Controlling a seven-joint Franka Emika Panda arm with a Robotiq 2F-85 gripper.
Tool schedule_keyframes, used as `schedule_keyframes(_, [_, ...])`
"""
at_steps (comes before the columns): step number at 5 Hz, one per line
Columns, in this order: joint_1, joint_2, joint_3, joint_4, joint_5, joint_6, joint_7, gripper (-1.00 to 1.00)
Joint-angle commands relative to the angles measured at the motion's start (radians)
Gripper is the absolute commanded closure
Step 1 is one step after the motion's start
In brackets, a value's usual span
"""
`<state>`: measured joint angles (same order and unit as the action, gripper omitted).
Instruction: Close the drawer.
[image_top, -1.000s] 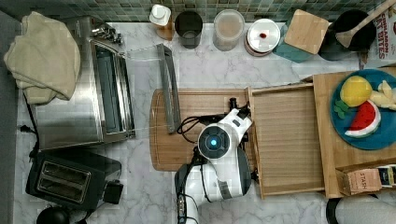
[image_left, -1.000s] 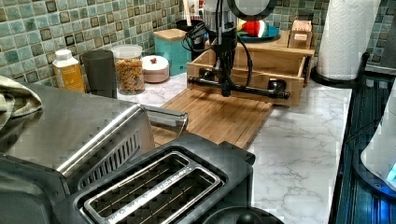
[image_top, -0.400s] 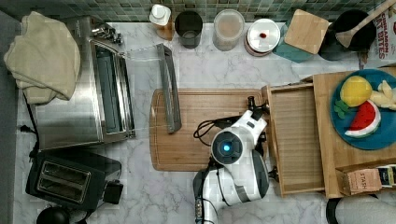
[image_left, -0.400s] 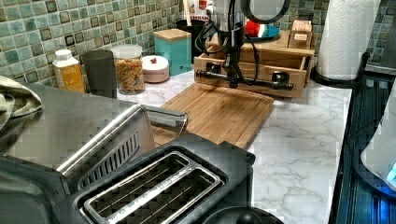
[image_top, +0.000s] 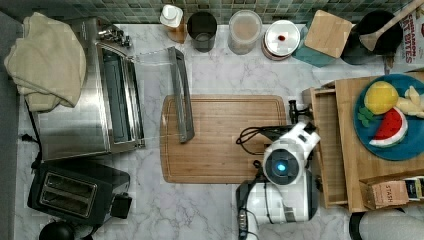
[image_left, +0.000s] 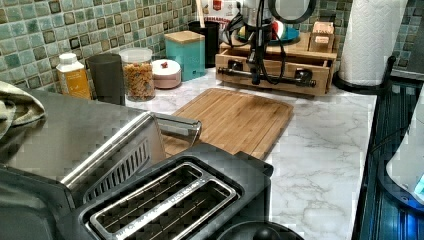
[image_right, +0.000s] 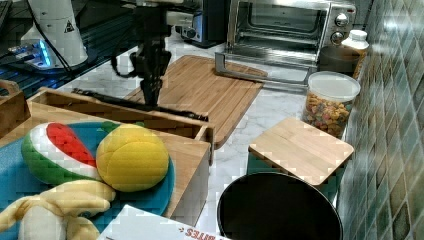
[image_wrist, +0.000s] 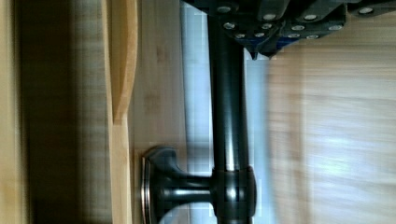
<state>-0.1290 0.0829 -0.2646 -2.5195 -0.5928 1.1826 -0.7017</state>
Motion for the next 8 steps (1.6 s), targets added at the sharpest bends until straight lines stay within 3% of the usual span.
schedule_keyframes(1, [-0.207, 0.100, -0.145, 0.254, 0.032, -0.035, -0.280, 1.00])
schedule_keyframes(2, [-0.225, 0.096, -0.128, 0.254, 0.094, -0.036, -0.349, 1.00])
schedule_keyframes(4, [-0.191, 0.099, -0.163, 0.253, 0.107, -0.033, -0.358, 1.00])
schedule_keyframes(8, [-0.188, 0.099, -0.166, 0.253, 0.108, -0.033, -0.359, 1.00])
